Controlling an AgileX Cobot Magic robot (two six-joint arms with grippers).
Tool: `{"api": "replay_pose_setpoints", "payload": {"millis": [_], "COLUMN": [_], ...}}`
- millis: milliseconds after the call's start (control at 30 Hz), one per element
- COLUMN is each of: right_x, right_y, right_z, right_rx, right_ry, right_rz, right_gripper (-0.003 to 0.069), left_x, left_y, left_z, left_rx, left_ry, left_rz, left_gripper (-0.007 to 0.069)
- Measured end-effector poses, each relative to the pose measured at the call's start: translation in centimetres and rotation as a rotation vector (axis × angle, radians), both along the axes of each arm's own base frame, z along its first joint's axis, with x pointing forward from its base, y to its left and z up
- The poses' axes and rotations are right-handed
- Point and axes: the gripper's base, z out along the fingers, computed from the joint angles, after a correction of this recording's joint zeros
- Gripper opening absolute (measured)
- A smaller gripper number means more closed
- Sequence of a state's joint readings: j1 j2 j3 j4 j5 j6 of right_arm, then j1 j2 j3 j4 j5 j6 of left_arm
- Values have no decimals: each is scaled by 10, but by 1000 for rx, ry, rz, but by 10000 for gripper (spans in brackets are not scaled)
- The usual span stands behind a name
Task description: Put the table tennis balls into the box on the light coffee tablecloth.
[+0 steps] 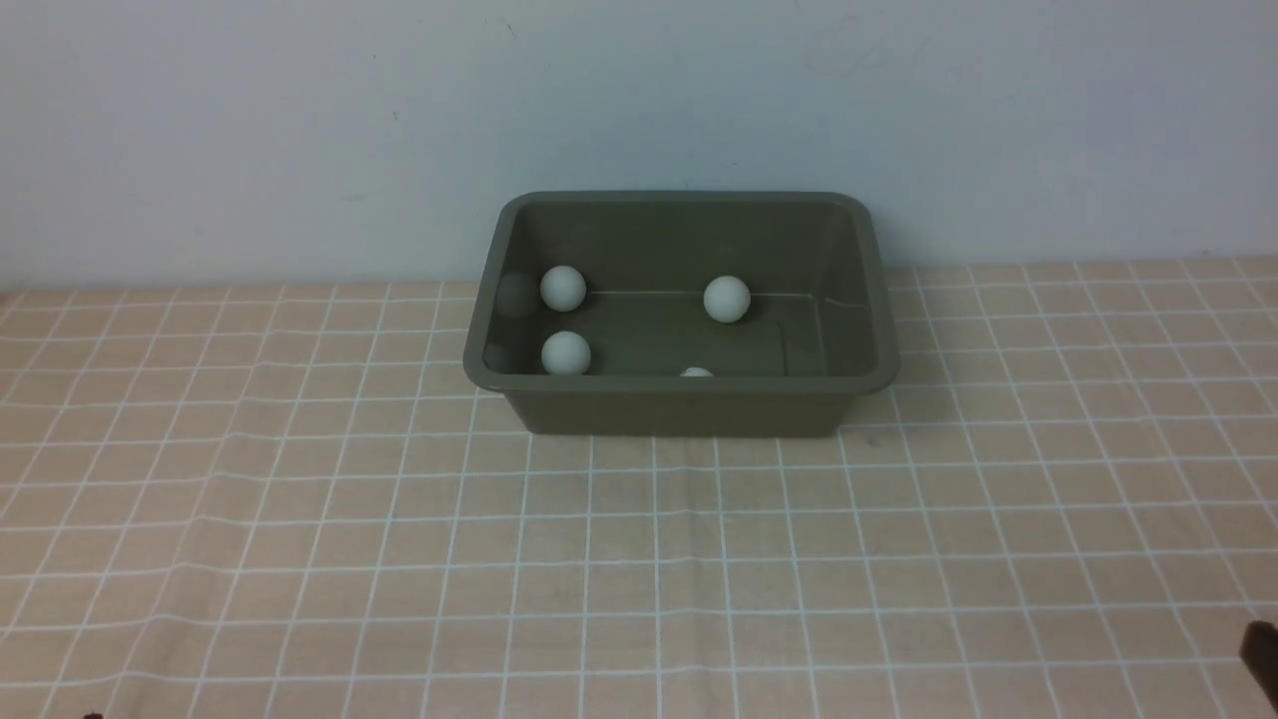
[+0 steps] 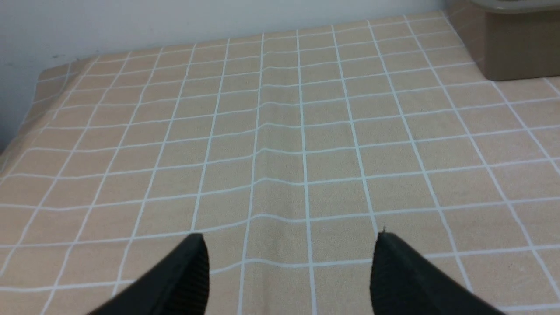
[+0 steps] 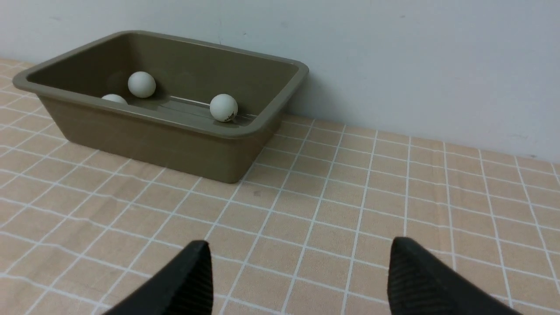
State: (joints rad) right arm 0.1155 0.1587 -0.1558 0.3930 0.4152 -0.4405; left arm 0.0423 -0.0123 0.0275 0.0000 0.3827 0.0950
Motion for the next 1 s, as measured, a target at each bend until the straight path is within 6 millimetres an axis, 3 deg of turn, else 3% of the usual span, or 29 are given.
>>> {"api": "replay_pose_setpoints", "payload": {"millis": [1000], "right_x": [-5], "right_y": [4], "right_z": [-13], "right_rx": [-22], "right_ry": [153], "right_rz": [60], "right_gripper": [489], "left_x": [0], "left_y": [0], "left_z": [0], "left_rx": [-56], "left_ry": [3], "left_rz": [18], "left_gripper": [415]}}
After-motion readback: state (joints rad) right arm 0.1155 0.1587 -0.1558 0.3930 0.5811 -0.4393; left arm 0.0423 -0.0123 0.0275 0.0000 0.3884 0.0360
